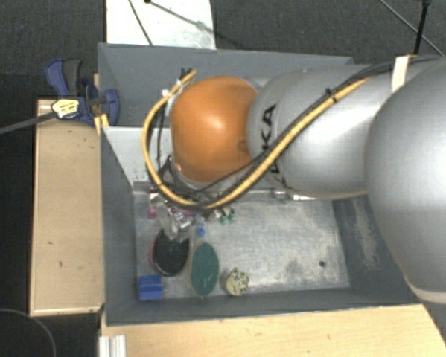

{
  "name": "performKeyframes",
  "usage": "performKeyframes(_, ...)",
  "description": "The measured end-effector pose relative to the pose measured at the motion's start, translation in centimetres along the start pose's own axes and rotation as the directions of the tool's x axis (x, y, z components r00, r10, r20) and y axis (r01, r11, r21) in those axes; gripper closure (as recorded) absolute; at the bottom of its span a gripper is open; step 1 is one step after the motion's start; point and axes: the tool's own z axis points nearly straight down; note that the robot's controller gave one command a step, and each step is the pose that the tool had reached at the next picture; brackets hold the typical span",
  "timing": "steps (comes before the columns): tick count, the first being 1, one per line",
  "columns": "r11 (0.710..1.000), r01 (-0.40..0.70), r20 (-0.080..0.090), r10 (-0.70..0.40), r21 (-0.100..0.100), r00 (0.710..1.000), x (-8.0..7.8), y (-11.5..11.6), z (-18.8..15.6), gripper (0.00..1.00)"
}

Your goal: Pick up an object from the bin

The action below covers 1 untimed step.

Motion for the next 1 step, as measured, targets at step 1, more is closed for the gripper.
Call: performKeyframes(1, 1.0, 0.0, -0.009, 0.0, -0.002, 1.0, 0.23, 0.13, 0.5, 0.0)
